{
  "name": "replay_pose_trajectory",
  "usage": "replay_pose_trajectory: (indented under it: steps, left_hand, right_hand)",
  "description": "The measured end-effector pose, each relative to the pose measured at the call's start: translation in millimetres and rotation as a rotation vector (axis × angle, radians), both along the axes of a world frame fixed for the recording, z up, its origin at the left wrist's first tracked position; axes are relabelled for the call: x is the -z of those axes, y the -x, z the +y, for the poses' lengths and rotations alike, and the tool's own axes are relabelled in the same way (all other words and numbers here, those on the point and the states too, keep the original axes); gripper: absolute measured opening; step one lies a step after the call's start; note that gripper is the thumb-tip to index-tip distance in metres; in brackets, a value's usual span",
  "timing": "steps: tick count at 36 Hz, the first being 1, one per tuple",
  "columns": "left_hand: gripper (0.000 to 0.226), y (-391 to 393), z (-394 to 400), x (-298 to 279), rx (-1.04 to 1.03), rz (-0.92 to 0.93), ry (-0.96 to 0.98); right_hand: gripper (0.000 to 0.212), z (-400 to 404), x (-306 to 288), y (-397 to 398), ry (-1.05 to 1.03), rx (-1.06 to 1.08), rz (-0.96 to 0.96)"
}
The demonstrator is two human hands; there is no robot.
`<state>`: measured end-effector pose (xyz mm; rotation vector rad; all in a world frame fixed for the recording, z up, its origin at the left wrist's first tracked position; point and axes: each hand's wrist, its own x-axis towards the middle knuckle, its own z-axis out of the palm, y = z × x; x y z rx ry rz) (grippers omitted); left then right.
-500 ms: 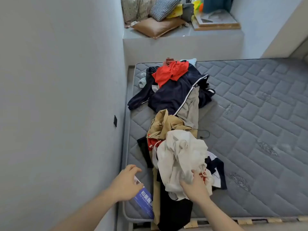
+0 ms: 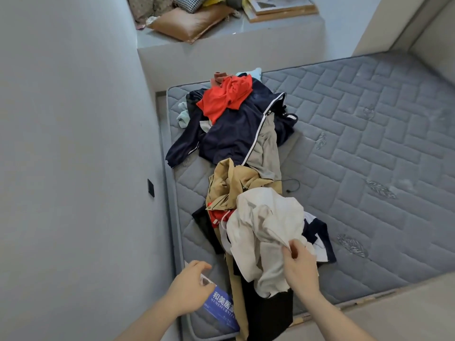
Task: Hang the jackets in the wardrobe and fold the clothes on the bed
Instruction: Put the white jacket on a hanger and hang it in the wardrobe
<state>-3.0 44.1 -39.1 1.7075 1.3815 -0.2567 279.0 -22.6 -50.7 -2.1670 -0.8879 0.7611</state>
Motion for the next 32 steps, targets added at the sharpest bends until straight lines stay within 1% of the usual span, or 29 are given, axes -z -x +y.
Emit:
replay_pose_trajectory:
  steps: [2, 5, 8, 11, 14, 16, 17, 18, 19, 21, 22, 23, 25, 28, 30, 32]
  left_hand:
    - [0.047, -11.1, 2.1, -17.5, 0.027, -0.041, -0.05]
    - [0.049, -34.0, 8.1, -48.4, 0.06, -0.144, -0.094]
    - [0.068, -62.1, 14.3, -83.5, 0.154, -0.205, -0.178]
    - [0.09, -95.4, 17.5, -118.5, 0.224, -0.316, -0.29]
    - [0.104, -133.6, 23.9, -150.3, 0.198, -0.415, -0.41]
    - [0.111, -160.4, 30.2, -171.5, 0.191, -0.423, -0.477]
    - [0.11, -174.0, 33.9, -183.4, 0.201, -0.424, -0.508]
    - [0.101, -187.9, 37.4, -196.7, 0.223, -0.438, -0.541]
    - [0.084, -202.3, 39.7, -211.7, 0.26, -0.464, -0.572]
    - [0.039, -229.2, 39.6, -243.7, 0.33, -0.485, -0.608]
    - [0.024, -242.1, 38.1, -259.2, 0.344, -0.494, -0.607]
    - [0.021, -254.3, 36.1, -274.4, 0.345, -0.519, -0.605]
    - [0.025, -279.4, 30.5, -304.8, 0.345, -0.593, -0.618]
    - [0.019, -321.8, 13.9, -349.2, 0.36, -0.7, -0.679]
    - [0.026, -354.2, -4.3, -376.4, 0.378, -0.785, -0.693]
    - [0.027, -387.5, -27.4, -402.2, 0.387, -0.863, -0.697]
  right_hand:
    - [0.04, 4.8, -40.8, -5.0, -0.151, 0.004, 0.078]
    - [0.029, 13.5, -113.2, -16.2, -0.341, -0.004, 0.128]
    - [0.02, 16.8, -187.8, -28.8, -0.478, -0.033, 0.128]
    - [0.019, 9.6, -255.0, -40.7, -0.588, -0.08, 0.078]
    - [0.022, -6.3, -313.3, -57.6, -0.696, -0.081, -0.026]
    - [0.024, -22.1, -347.5, -71.7, -0.752, -0.056, -0.081]
    - [0.025, -31.4, -363.2, -79.5, -0.773, -0.044, -0.108]
    - [0.026, -41.4, -378.0, -87.7, -0.789, -0.034, -0.139]
    - [0.026, -52.7, -392.0, -96.6, -0.805, -0.024, -0.173]
    - [0.026, -77.0, -415.7, -115.5, -0.838, 0.009, -0.236]
    - [0.026, -90.8, -426.1, -126.1, -0.857, 0.036, -0.266]
    - [0.025, -105.0, -435.3, -137.1, -0.875, 0.067, -0.289]
    - [0.024, -135.2, -451.2, -161.4, -0.91, 0.147, -0.328]
    - [0.024, -185.7, -468.8, -200.6, -0.943, 0.275, -0.392]
    - [0.022, -221.1, -478.2, -226.6, -0.94, 0.353, -0.436]
    - [0.022, -257.1, -486.1, -251.8, -0.932, 0.422, -0.467]
